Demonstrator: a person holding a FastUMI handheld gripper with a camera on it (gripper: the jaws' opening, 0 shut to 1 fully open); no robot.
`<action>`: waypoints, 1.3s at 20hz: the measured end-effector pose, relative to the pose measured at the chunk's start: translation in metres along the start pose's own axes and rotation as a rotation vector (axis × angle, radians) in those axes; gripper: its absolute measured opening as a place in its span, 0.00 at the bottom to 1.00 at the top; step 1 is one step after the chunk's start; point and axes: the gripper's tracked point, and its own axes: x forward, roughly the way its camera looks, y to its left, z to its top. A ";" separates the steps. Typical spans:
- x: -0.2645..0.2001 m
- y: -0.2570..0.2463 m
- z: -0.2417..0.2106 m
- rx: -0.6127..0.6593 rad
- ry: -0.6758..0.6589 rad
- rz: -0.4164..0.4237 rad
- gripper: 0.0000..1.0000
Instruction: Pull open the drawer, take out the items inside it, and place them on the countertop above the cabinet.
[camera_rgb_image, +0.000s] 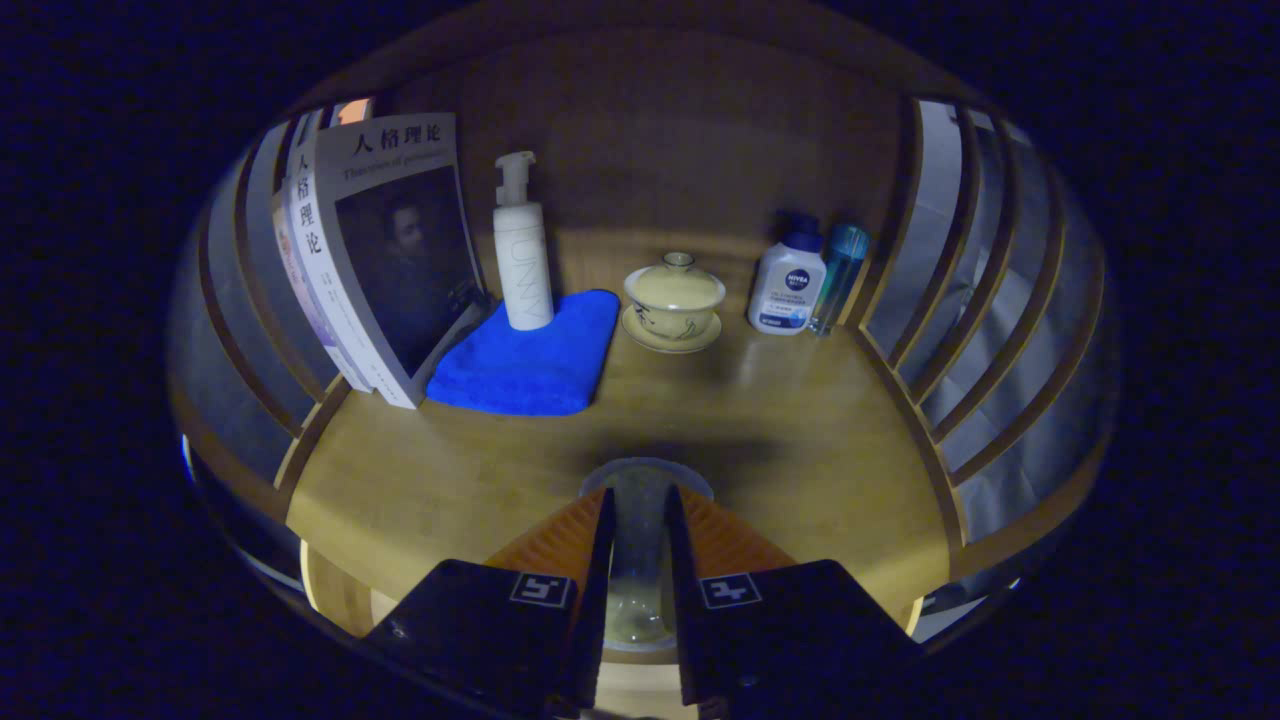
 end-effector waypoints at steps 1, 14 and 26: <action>-0.001 0.000 -0.001 0.014 -0.014 -0.003 0.33; -0.088 0.018 0.011 0.023 -0.339 0.045 0.84; -0.220 0.029 -0.063 -0.008 -0.671 0.076 0.99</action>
